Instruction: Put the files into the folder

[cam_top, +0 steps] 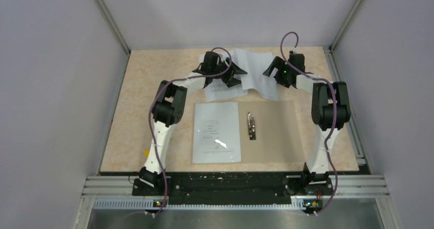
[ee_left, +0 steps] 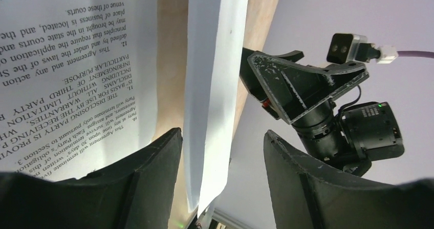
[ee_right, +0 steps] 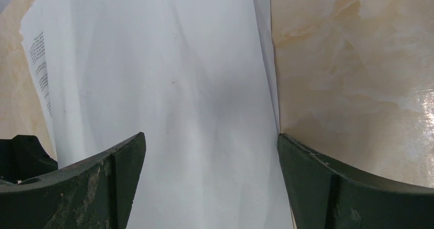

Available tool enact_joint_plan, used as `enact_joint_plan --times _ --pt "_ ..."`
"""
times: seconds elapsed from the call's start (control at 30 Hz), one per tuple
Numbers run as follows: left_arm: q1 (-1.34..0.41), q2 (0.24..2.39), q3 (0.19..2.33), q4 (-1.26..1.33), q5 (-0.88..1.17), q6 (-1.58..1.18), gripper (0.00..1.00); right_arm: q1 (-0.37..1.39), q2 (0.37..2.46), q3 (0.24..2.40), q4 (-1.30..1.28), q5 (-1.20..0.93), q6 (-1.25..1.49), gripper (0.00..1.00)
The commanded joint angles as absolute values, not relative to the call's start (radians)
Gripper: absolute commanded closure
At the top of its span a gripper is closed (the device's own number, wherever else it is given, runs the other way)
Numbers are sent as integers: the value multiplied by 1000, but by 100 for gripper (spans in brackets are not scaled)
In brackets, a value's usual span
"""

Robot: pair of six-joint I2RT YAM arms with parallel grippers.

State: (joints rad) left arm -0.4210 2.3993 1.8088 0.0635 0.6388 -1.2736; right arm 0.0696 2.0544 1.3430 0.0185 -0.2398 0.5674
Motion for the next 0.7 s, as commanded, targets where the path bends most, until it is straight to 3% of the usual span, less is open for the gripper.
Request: enact_joint_plan --times 0.0,0.33,0.67 --pt "-410 2309 1764 237 657 -1363 36 86 2076 1331 -39 -262 559 1" --pt "-410 2332 1736 402 674 -1475 38 87 2070 1334 -48 -265 555 1" --pt "-415 2361 1768 393 676 -1471 39 87 2070 1335 -50 -275 554 1"
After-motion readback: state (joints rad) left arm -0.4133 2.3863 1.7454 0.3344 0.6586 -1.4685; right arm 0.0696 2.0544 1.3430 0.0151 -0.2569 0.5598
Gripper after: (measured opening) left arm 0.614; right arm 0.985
